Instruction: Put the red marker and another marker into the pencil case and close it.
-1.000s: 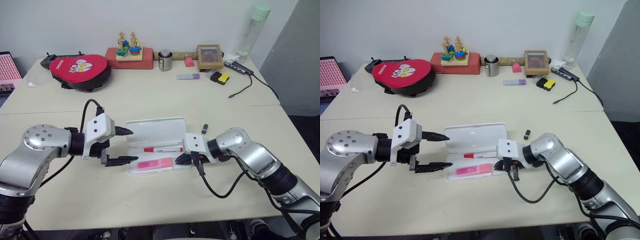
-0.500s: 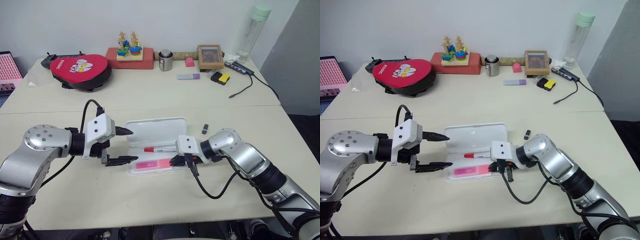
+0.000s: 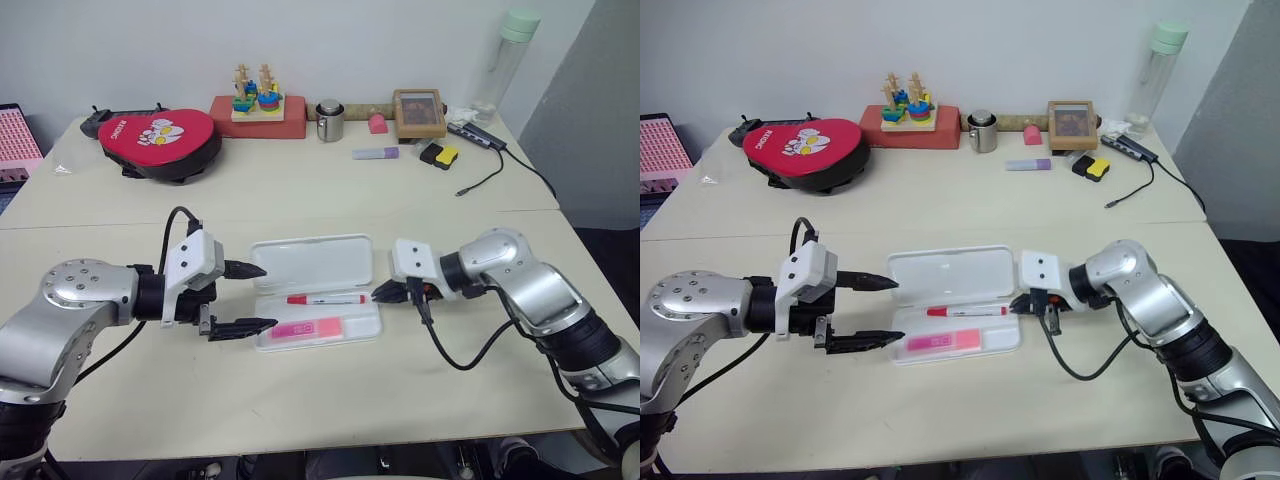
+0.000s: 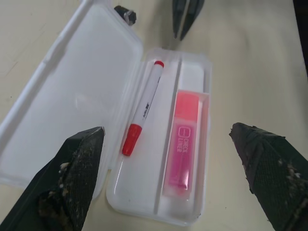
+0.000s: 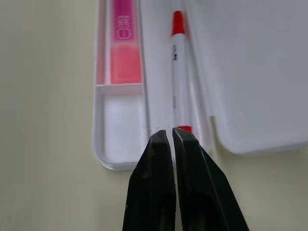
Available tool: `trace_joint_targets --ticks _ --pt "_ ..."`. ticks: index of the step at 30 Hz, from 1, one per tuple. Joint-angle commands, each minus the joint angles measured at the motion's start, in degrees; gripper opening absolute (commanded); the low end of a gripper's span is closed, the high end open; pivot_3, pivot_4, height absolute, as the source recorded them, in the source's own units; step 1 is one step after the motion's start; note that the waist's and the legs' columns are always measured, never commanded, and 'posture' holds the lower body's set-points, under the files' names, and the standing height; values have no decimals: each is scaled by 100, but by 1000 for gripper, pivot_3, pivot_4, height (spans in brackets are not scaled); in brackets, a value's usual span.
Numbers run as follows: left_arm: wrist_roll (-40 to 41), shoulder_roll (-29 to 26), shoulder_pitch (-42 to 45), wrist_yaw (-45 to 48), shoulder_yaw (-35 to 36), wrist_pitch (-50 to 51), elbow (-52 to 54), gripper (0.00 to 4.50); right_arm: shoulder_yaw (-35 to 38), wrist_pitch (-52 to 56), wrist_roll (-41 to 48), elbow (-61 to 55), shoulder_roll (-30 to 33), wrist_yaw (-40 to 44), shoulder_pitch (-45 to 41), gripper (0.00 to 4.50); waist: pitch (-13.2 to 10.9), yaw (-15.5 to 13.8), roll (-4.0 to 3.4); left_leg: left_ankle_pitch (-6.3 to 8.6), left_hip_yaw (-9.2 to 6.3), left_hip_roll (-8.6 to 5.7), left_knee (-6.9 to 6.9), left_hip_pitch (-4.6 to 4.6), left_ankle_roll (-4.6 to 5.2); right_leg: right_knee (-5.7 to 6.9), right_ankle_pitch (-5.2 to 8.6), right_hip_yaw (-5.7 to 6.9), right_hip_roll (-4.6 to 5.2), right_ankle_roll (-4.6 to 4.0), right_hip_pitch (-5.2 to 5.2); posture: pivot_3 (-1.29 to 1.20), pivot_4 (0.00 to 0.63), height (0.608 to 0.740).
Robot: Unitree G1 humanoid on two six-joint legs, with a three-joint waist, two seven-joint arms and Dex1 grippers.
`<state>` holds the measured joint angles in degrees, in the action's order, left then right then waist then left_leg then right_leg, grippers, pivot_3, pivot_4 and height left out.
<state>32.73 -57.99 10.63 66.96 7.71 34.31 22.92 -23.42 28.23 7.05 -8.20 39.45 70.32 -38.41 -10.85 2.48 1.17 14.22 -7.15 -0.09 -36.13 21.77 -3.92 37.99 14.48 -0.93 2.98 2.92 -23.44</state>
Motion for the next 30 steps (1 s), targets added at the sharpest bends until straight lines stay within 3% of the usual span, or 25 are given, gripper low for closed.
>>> trace_joint_targets --ticks 1,5,8,24,30 --pt "141 -122 12 -82 303 92 272 4500 617 50 -60 255 -103 -642 -218 161 0 3 0 0 1 0 0 0 0 0 0 -1 0 -1 0 0 150 740" --pt "129 -125 72 -209 278 144 405 4500 777 76 -155 464 -169 -970 -231 161 0 -9 0 0 4 -4 -3 2 0 -2 -4 -5 2 -6 1 0 150 740" --pt "122 -76 143 -355 235 165 504 4500 861 130 -199 501 -327 -1299 -198 575 0 -10 0 0 2 -2 0 1 0 -1 -11 -2 1 -18 0 0 150 740" --pt "60 121 49 -847 57 200 770 4500 1091 1428 -485 157 -364 -2398 73 4432 0 -11 0 0 4 -4 1 4 0 -2 -14 -6 2 -22 -2 0 150 740" --pt "25 177 39 -923 -10 169 772 4500 1345 2090 -465 -94 -599 -2884 235 4473 0 -10 0 0 4 -4 1 3 0 -1 -14 -5 2 -22 -2 0 150 740"
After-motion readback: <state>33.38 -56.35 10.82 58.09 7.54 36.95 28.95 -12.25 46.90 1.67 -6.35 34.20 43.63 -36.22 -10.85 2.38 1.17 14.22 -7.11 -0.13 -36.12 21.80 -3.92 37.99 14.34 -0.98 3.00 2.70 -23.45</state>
